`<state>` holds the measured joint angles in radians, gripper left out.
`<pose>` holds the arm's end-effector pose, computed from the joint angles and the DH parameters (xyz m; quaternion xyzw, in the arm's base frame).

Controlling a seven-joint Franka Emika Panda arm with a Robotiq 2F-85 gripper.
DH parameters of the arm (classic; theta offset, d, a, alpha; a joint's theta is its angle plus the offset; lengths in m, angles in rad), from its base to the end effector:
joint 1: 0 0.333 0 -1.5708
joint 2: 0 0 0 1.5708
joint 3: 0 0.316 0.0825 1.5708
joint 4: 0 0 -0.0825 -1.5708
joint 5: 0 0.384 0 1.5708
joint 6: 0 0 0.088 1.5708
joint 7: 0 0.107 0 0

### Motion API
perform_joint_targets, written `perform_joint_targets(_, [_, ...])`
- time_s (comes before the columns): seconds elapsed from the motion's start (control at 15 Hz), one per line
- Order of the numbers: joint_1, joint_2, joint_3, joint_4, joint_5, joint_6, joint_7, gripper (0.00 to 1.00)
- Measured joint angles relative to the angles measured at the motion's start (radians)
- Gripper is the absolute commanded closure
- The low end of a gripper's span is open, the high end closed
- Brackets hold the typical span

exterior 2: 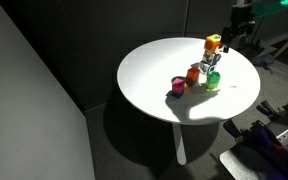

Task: Put the orange block on the grey block

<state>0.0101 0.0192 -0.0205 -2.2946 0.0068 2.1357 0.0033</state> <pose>0.4948 -0.0048 0.3274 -0.9960 0.0089 0.0889 0.0028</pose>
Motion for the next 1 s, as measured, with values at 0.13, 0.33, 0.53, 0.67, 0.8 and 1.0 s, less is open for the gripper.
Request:
perform_joint_targets(0.13, [-0.004, -0.035, 0.0, -0.021, 0.0, 0.006, -0.003, 0.0])
perform_joint_targets(0.33, [-0.009, -0.084, 0.0, -0.054, 0.0, 0.037, -0.007, 0.0])
perform_joint_targets(0.53, [-0.01, -0.124, 0.0, -0.086, 0.001, 0.076, -0.011, 0.0])
perform_joint_targets(0.67, [-0.01, -0.128, 0.0, -0.09, 0.001, 0.077, -0.011, 0.0])
perform_joint_targets(0.8, [-0.01, -0.122, 0.0, -0.09, 0.001, 0.077, -0.011, 0.0])
perform_joint_targets(1.0, [-0.01, -0.12, 0.0, -0.09, 0.001, 0.077, -0.011, 0.0])
